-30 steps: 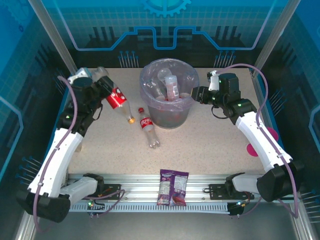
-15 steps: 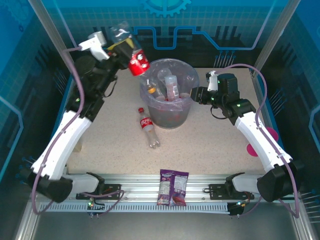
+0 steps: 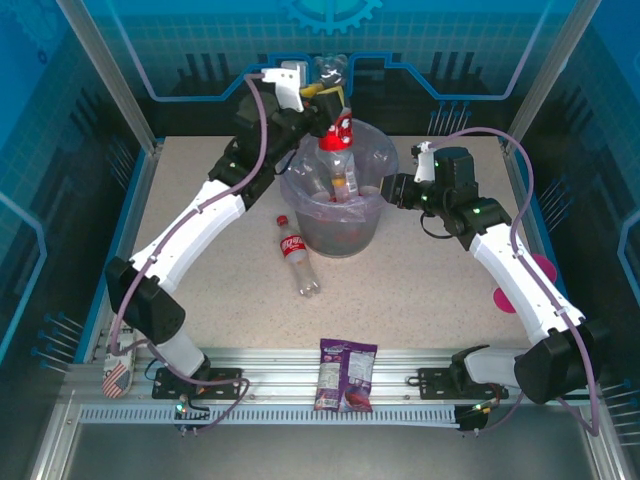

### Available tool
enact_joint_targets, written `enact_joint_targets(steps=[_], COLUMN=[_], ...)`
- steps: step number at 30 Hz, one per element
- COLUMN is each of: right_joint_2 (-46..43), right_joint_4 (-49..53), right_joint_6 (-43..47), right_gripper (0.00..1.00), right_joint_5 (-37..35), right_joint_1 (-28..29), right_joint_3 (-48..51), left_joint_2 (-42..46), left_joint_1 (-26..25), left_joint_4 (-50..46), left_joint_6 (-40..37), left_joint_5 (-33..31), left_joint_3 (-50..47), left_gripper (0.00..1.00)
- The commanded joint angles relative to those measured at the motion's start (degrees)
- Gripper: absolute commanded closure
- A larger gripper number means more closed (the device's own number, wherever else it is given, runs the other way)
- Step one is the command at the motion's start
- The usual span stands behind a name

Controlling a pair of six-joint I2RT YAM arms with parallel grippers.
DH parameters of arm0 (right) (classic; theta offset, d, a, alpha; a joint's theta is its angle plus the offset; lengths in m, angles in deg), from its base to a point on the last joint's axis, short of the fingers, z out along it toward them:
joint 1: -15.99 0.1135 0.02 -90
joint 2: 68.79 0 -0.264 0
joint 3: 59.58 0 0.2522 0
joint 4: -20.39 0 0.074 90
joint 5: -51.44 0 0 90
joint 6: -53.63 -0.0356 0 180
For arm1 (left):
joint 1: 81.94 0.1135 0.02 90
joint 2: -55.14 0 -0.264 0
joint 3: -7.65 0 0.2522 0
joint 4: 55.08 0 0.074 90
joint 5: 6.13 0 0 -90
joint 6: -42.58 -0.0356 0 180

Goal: Put the plastic bottles in the bin

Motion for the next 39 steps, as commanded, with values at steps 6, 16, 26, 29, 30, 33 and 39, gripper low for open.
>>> enact_joint_targets(steps=[6,16,26,29,30,33,39], right_joint_2=[0.5,1.0,2.3,2.5,2.5,2.5,2.1], right_joint_4=[1.6,2.1,1.8,1.8,1.8,1.8,1.8], right_joint_6=[1.2,1.5,1.3,1.2,1.3,1.3,1.6], right_gripper=[0.63,0.63,0.64,0.63,0.63,0.63,0.63], right_joint_5=[-0.4,-0.5,0.2,0.0,0.0,0.0,-0.2], right_joint_1=[1.1,1.1,1.2,1.3,1.3,1.3,1.3], right_joint_3=[-1.5,-2.3,-3.1,-3.2,-3.3,-3.3,-3.1], left_joint_2=[0.2,3.2,4.7,5.6,5.7,5.6,5.9], left_joint_1=[-2.4,-4.0,-4.4,-4.5,-4.5,-4.5,-4.4], left_joint_4=[3.9,14.3,10.5,8.7,7.6,3.5,0.0], left_joint_6=[-2.2,-0.3,-1.4,-1.3,-1.3,-1.7,-3.6], left_joint_5=[0.1,1.1,1.9,1.0,0.8,0.4,-0.2], left_joint_3=[-5.9,-22.7,-24.6,-21.8,-20.2,-16.1,-13.8], left_gripper=[1.0,1.0,0.96,0.95,0.94,0.81,0.26])
